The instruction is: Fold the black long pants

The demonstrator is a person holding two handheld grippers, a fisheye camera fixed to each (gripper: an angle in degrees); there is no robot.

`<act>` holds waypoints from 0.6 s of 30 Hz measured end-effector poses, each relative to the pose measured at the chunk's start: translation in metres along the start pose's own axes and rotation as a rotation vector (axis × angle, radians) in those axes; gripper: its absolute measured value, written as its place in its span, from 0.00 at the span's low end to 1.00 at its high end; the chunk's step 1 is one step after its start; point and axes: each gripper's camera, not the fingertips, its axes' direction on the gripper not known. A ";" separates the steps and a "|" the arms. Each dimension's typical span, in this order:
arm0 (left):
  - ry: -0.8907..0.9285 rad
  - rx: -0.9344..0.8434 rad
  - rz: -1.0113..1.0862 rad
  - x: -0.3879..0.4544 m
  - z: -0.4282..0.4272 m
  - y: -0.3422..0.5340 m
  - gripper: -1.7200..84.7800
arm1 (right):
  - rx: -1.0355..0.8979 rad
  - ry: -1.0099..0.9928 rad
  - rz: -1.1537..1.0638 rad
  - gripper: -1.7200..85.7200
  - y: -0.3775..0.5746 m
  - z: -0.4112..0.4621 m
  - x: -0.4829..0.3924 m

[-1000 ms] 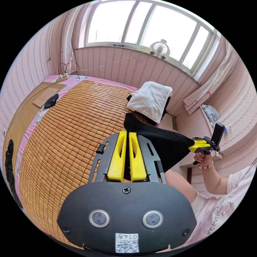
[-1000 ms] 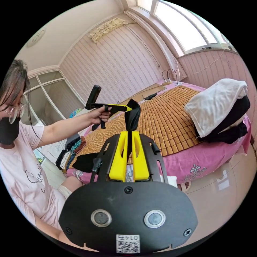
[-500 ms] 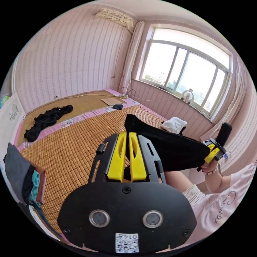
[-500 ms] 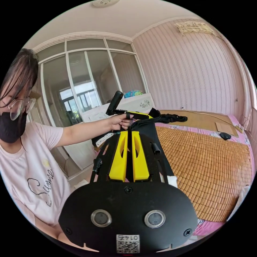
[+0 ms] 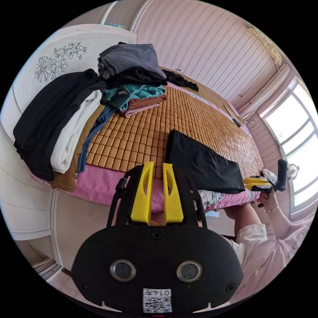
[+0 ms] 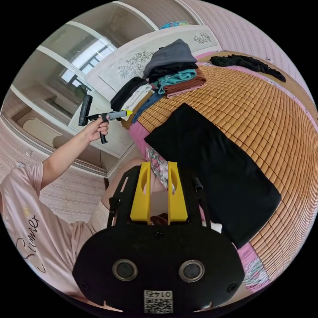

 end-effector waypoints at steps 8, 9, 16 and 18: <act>0.093 -0.051 0.178 0.048 0.036 0.029 0.08 | 0.018 0.361 0.484 0.16 0.036 -0.030 0.090; 0.124 -0.070 0.226 0.066 0.041 0.029 0.08 | 0.023 0.346 0.546 0.16 0.038 -0.031 0.098; 0.200 -0.172 0.319 0.165 0.101 0.050 0.10 | 0.077 0.021 0.686 0.06 0.021 -0.012 0.128; 0.189 -0.192 0.295 0.177 0.115 0.061 0.09 | 0.060 0.000 0.661 0.04 0.011 -0.014 0.129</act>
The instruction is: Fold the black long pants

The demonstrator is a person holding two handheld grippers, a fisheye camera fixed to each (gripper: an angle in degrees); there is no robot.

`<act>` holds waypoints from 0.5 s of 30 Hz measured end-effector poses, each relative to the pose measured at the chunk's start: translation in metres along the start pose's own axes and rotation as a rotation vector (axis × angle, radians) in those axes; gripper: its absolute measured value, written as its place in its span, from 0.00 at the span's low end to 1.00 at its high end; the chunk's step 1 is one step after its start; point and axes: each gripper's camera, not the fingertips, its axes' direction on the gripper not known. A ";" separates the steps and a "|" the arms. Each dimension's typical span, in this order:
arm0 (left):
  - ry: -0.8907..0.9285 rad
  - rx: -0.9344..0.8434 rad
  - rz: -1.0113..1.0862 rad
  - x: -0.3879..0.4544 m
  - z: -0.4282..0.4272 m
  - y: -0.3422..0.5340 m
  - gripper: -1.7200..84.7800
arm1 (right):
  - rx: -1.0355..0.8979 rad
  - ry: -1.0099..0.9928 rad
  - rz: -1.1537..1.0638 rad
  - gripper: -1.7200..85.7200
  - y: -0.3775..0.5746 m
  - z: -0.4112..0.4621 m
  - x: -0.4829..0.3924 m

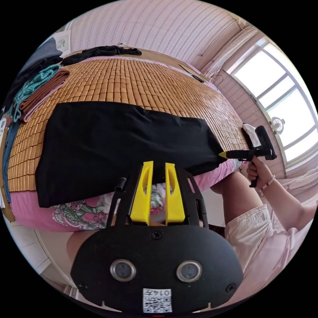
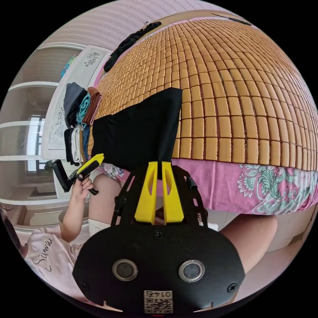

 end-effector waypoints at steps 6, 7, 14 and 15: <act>-0.013 0.053 0.111 0.062 0.004 0.021 0.08 | 0.011 0.135 -0.035 0.05 -0.017 -0.044 -0.003; -0.007 0.056 0.140 0.077 0.006 0.025 0.08 | -0.024 0.192 -0.008 0.06 -0.022 -0.047 -0.003; -0.157 0.024 0.258 0.126 0.036 0.052 0.07 | 0.087 0.350 -0.346 0.02 -0.073 -0.035 -0.113; -0.175 0.011 0.263 0.128 0.041 0.056 0.07 | 0.027 0.310 -0.440 0.02 -0.090 -0.016 -0.138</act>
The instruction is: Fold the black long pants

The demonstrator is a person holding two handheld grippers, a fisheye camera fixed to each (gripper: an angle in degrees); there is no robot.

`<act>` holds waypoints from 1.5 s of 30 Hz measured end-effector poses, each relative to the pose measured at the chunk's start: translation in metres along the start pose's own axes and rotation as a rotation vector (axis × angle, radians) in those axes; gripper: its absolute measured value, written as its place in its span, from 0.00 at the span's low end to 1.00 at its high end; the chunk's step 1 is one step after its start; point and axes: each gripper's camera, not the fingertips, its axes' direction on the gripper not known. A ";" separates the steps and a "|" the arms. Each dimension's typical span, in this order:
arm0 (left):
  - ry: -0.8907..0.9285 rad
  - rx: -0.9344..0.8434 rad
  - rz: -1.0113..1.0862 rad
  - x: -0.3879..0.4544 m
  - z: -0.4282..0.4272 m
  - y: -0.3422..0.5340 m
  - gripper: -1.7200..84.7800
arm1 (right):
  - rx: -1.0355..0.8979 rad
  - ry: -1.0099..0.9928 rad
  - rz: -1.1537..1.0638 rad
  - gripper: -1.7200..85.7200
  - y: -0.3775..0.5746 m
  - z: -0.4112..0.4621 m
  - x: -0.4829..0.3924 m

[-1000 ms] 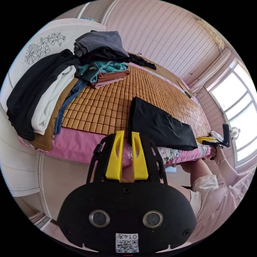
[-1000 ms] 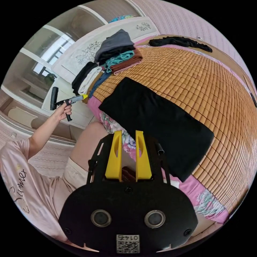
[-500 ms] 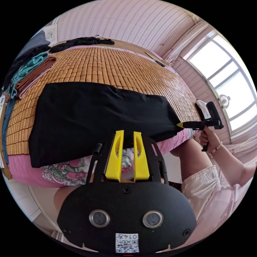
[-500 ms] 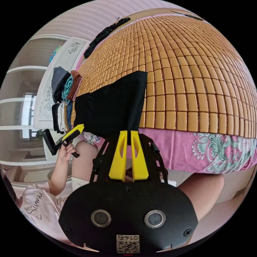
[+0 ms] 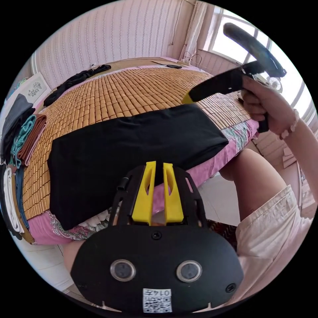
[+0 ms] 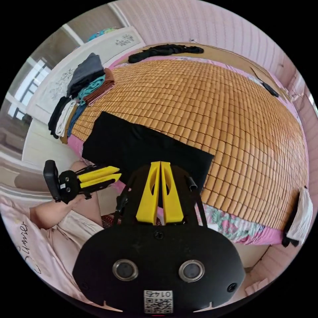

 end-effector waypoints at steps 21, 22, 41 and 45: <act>-0.020 0.094 0.052 0.044 0.013 0.077 0.01 | -0.543 0.319 -0.457 0.01 -0.183 0.103 -0.057; -0.022 0.085 0.062 0.047 0.016 0.079 0.01 | -0.536 0.306 -0.420 0.01 -0.185 0.101 -0.051; 0.163 0.263 0.218 0.129 -0.015 0.081 0.18 | -0.009 -0.178 0.420 0.12 0.078 -0.042 0.170; 0.142 0.228 0.311 0.158 -0.008 0.083 0.18 | -0.045 -0.229 0.485 0.11 0.106 -0.025 0.196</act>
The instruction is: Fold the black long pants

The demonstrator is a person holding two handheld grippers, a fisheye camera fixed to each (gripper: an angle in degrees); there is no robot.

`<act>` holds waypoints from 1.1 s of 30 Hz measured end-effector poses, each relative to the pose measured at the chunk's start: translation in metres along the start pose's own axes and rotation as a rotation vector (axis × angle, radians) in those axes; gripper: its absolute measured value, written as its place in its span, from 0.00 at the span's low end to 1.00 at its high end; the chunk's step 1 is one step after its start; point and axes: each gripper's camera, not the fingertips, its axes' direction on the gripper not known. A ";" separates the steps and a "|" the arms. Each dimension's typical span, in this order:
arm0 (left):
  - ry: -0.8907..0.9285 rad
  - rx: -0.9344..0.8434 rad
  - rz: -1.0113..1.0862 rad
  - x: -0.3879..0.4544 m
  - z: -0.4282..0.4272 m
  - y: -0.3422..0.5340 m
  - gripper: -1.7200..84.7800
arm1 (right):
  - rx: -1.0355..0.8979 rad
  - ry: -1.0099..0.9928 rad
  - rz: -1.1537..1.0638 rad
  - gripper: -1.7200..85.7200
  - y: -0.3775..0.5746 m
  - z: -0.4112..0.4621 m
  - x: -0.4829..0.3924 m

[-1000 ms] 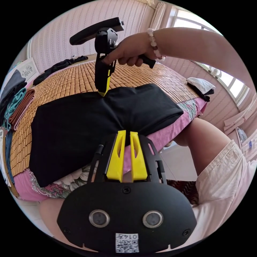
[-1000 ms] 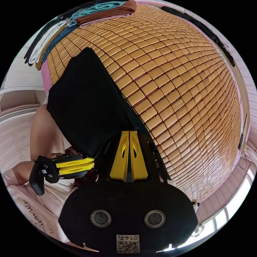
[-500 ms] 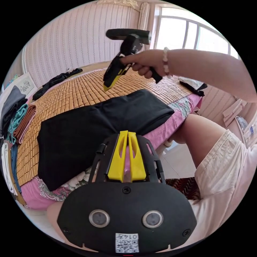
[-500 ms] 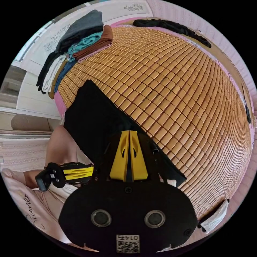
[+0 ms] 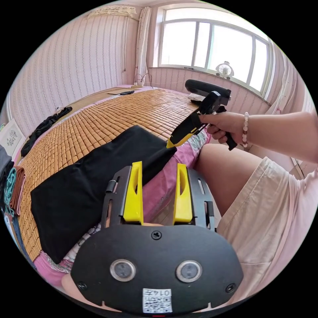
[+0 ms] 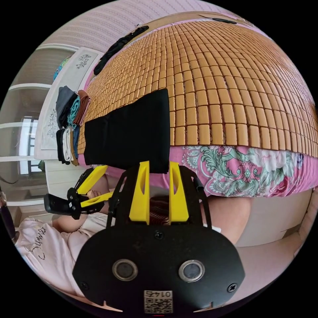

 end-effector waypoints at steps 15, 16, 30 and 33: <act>-0.035 0.025 -0.109 -0.007 0.004 -0.029 0.04 | 0.233 -0.383 -0.128 0.14 0.036 -0.079 0.070; -0.025 0.030 -0.103 -0.007 0.000 -0.027 0.03 | 0.244 -0.419 -0.063 0.18 0.035 -0.077 0.090; 0.138 0.167 -0.052 -0.018 -0.040 -0.051 0.03 | 0.346 -0.677 0.033 0.04 0.046 -0.101 0.188; 0.168 0.264 -0.086 -0.035 -0.059 -0.063 0.03 | 0.382 -0.710 -0.056 0.04 0.048 -0.128 0.181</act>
